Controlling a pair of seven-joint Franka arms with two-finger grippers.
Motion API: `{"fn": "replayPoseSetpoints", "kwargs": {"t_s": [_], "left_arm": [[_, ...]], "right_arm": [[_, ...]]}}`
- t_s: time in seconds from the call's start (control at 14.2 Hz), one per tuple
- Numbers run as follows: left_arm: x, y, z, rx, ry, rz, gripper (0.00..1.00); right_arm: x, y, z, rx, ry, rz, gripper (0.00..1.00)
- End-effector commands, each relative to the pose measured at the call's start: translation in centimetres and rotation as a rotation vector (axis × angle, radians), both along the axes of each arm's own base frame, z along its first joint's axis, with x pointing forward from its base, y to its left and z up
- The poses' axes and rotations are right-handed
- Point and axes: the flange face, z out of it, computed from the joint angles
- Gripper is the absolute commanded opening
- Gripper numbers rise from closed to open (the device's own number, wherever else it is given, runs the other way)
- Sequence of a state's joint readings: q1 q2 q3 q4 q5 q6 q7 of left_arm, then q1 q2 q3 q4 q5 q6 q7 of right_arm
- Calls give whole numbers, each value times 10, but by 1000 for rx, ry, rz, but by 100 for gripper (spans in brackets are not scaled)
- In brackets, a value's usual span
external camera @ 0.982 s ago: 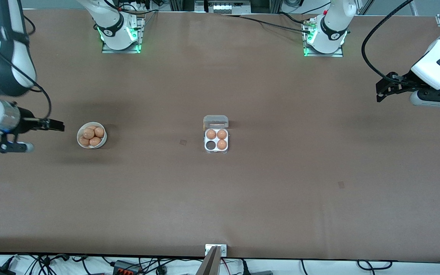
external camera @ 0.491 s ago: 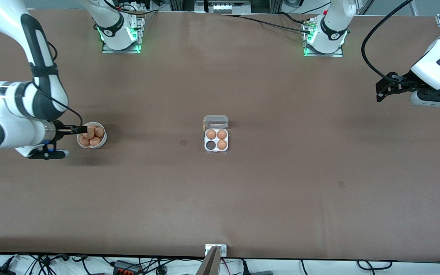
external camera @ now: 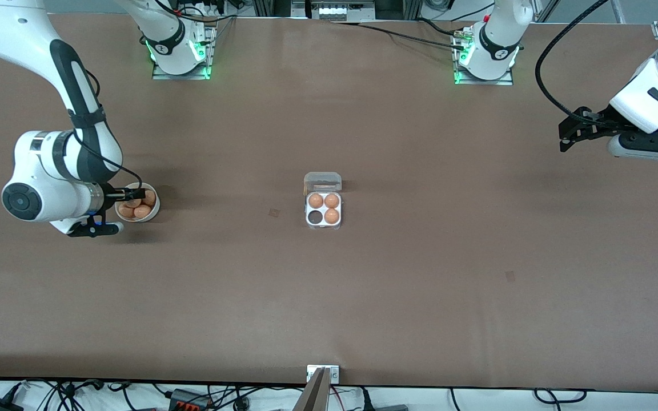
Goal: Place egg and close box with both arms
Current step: 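Grasp one brown egg from the bowl with the right gripper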
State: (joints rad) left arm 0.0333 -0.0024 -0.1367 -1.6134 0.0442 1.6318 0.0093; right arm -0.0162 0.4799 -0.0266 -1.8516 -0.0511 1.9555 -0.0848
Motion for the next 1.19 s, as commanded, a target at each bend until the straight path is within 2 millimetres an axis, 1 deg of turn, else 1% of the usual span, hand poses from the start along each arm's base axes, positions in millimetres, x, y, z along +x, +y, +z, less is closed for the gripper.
{"fn": "replayPoseSetpoints", "kwargs": {"t_s": [0.0, 0.14, 0.28, 0.49, 0.56, 0.7, 0.77, 0.84, 0.98, 1.05, 1.12], "left_arm": [[1, 0, 7, 22, 0, -3, 100], [1, 1, 6, 22, 1, -2, 100], [1, 2, 6, 22, 1, 0, 100], [1, 1, 6, 22, 1, -2, 100], [1, 1, 6, 22, 1, -2, 100], [1, 2, 6, 22, 1, 0, 100], [1, 2, 6, 22, 1, 0, 100], [1, 2, 6, 22, 1, 0, 100], [1, 2, 7, 22, 0, 0, 100], [1, 2, 6, 22, 1, 0, 100], [1, 2, 6, 22, 1, 0, 100]], "right_arm": [[1, 1, -7, -5, -5, 27, 87], [1, 3, -10, -6, -3, 30, 81], [1, 5, -9, -6, 1, 34, 64], [1, 5, -9, -5, 3, 34, 40], [1, 5, -9, -5, 4, 34, 34], [3, 7, -4, -7, -3, 38, 28], [10, 10, 6, -6, -25, 43, 24], [15, 11, 16, -6, -36, 44, 24], [34, 21, 60, -5, -48, 48, 21], [45, 33, 87, -5, -58, 59, 21], [52, 47, 106, -5, -74, 75, 21]]}}
